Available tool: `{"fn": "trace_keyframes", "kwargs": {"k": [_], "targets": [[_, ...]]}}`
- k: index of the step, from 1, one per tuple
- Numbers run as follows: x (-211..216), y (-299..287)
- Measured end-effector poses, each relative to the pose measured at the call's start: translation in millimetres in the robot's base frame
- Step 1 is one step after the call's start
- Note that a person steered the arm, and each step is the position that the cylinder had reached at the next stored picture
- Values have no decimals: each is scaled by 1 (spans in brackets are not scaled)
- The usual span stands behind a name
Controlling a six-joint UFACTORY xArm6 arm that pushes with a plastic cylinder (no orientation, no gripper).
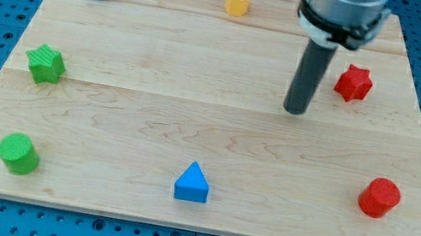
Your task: Move the yellow hexagon a bit left
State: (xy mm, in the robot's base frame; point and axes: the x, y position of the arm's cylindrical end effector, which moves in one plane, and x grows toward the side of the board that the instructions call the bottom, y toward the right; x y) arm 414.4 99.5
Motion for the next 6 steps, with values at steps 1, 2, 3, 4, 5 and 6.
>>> {"fn": "trace_keyframes", "kwargs": {"k": [1, 2, 3, 4, 5, 6], "targets": [[-31, -8], [-62, -13], [-94, -13], [-130, -21], [-149, -39], [-158, -44]]}}
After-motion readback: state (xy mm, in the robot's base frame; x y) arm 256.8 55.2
